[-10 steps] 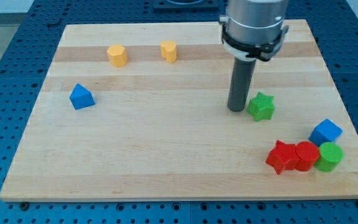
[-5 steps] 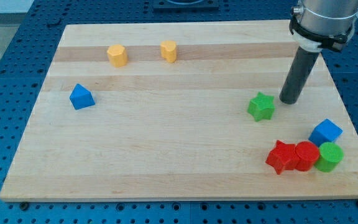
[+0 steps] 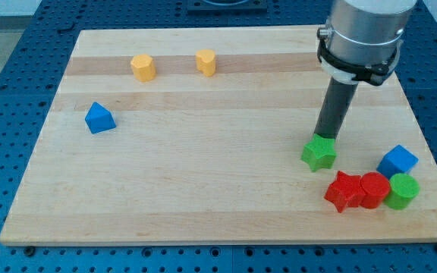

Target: Move green star closer to the red circle

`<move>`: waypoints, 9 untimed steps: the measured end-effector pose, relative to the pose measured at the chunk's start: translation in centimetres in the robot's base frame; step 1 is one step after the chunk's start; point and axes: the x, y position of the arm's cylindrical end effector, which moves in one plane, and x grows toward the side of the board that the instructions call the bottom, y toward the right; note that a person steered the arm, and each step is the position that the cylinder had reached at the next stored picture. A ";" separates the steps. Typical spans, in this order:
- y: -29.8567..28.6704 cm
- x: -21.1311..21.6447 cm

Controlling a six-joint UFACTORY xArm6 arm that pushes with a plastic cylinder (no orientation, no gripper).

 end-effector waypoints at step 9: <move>0.3 2.0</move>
